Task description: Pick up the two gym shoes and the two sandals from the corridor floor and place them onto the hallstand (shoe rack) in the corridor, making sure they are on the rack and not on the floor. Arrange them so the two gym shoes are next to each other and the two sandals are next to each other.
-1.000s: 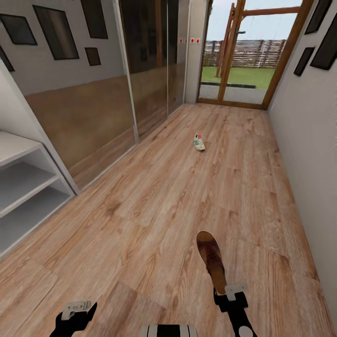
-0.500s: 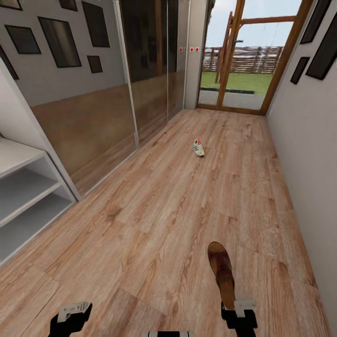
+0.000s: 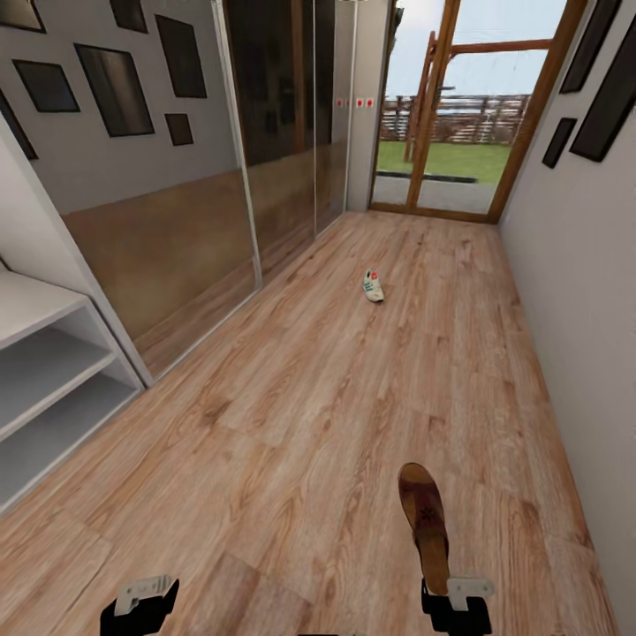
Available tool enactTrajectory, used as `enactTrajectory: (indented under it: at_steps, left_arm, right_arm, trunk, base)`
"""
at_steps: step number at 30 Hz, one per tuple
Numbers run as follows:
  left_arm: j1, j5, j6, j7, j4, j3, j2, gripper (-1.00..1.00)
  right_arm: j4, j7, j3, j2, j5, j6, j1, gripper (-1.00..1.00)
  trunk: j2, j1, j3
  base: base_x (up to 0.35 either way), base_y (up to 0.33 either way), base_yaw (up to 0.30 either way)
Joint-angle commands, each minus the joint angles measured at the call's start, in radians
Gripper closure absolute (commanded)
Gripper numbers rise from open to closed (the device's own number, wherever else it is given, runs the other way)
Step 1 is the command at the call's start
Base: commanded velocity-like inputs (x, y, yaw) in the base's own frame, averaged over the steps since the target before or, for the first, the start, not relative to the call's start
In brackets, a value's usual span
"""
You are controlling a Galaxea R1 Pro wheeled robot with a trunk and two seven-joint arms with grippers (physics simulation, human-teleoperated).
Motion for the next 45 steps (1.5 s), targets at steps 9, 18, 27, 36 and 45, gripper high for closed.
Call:
enactTrajectory:
  at_steps: [9,18,27,36,45]
  left_arm:
    - [-0.001,-0.004,-0.002,-0.01,-0.001,0.006,-0.001,-1.0]
    - [-0.001,-0.001,-0.002,-0.008,-0.004,0.009,0.0,-1.0]
    - [-0.001,0.004,-0.002,-0.008,0.003,0.01,0.0,-1.0]
    - [-0.001,0.004,-0.002,-0.008,0.008,0.01,-0.001,-1.0]
    - [-0.001,0.005,-0.002,-0.008,0.008,0.012,0.001,-1.0]
  right_arm:
    - [0.003,-0.009,0.004,-0.005,0.009,-0.043,-0.001,1.0]
    - [0.016,-0.009,0.004,-0.005,0.009,-0.093,-0.001,1.0]
    - [0.02,-0.009,0.004,-0.004,0.01,-0.097,-0.001,1.0]
    - [0.055,-0.009,0.005,-0.001,0.011,-0.097,0.0,1.0]
    - [0.06,-0.009,0.006,0.0,0.011,-0.097,0.0,1.0]
  trunk:
    - [0.0,0.0,0.01]
    - [0.0,0.0,0.021]
    - [0.0,0.0,0.033]
    - [0.0,0.0,0.044]
    - [0.0,0.0,0.051]
  base:
    - [0.0,0.0,-0.183]
    - [0.052,0.0,-0.194]
    - [0.29,-0.034,-0.195]
    - [0.312,-0.16,-0.207]
    - [0.321,-0.121,-0.254]
